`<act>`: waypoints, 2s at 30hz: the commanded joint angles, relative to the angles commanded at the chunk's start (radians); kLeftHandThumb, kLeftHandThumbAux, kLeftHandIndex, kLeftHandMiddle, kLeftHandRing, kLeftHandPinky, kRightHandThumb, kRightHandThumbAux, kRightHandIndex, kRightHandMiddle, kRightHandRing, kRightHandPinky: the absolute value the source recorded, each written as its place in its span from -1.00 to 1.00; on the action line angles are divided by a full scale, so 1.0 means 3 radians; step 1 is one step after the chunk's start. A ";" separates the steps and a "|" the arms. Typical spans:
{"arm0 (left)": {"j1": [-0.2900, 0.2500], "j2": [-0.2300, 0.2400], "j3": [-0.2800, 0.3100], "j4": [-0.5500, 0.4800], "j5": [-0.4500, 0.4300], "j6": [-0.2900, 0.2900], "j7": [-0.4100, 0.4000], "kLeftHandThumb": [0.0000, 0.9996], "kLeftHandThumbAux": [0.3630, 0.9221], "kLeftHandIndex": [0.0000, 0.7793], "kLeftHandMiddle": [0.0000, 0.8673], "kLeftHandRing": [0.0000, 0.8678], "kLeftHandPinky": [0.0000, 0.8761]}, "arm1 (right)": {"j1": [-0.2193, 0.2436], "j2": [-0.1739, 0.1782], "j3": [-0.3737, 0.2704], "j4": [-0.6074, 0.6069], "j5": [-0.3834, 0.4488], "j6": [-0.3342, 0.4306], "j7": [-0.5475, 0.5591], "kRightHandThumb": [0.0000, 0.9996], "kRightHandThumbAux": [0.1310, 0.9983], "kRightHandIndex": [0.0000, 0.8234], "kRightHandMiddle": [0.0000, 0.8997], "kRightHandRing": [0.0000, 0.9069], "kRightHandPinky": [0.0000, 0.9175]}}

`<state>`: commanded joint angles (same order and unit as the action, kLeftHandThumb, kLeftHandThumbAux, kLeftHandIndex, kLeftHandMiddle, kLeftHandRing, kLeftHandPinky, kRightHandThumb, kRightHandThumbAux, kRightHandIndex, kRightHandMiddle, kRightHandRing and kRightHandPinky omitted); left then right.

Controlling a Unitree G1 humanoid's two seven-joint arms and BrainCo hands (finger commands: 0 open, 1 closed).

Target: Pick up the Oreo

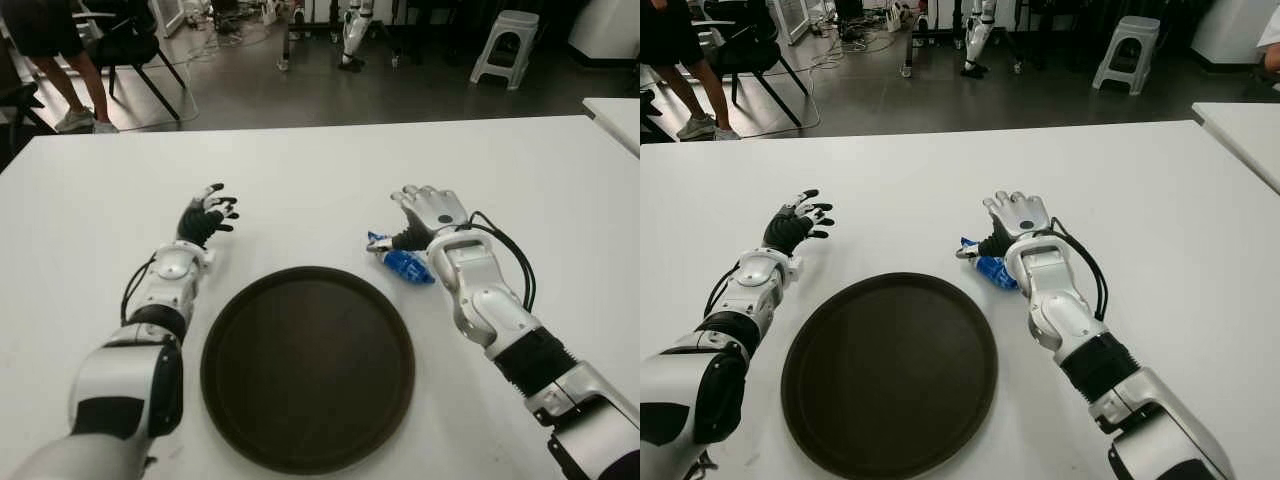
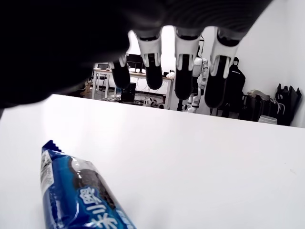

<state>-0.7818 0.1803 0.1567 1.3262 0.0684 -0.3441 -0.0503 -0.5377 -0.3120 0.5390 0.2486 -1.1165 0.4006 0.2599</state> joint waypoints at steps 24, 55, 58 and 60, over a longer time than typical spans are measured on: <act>0.0000 0.0004 -0.0011 -0.0005 0.0005 0.0007 -0.0008 -0.07 -0.16 -0.64 -0.36 -0.22 -0.09 | 0.0086 0.0048 0.0018 0.0047 0.0166 -0.0091 0.0064 -1.00 -0.64 -0.66 -0.76 -0.73 -0.48; 0.0019 0.0022 -0.0005 -0.0012 -0.0007 -0.0030 -0.0039 -0.05 -0.18 -0.60 -0.33 -0.19 -0.06 | -0.0082 0.0293 0.0245 0.0797 0.0247 -0.0295 -0.0021 -1.00 -0.41 -0.79 -0.76 -0.66 -0.50; 0.0021 0.0027 -0.0015 -0.0012 0.0005 -0.0036 -0.0031 -0.06 -0.19 -0.60 -0.33 -0.20 -0.07 | -0.0112 0.0297 0.0262 0.0878 0.0267 -0.0321 -0.0045 -1.00 -0.40 -0.80 -0.77 -0.67 -0.54; 0.0023 0.0032 -0.0027 -0.0012 0.0017 -0.0042 -0.0025 -0.07 -0.19 -0.60 -0.33 -0.20 -0.07 | -0.0142 0.0294 0.0280 0.0947 0.0278 -0.0353 -0.0060 -1.00 -0.40 -0.81 -0.78 -0.69 -0.57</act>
<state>-0.7750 0.1898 0.1487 1.3228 0.0735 -0.3566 -0.0578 -0.5803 -0.2238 0.6229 0.5328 -1.0331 0.2946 0.2419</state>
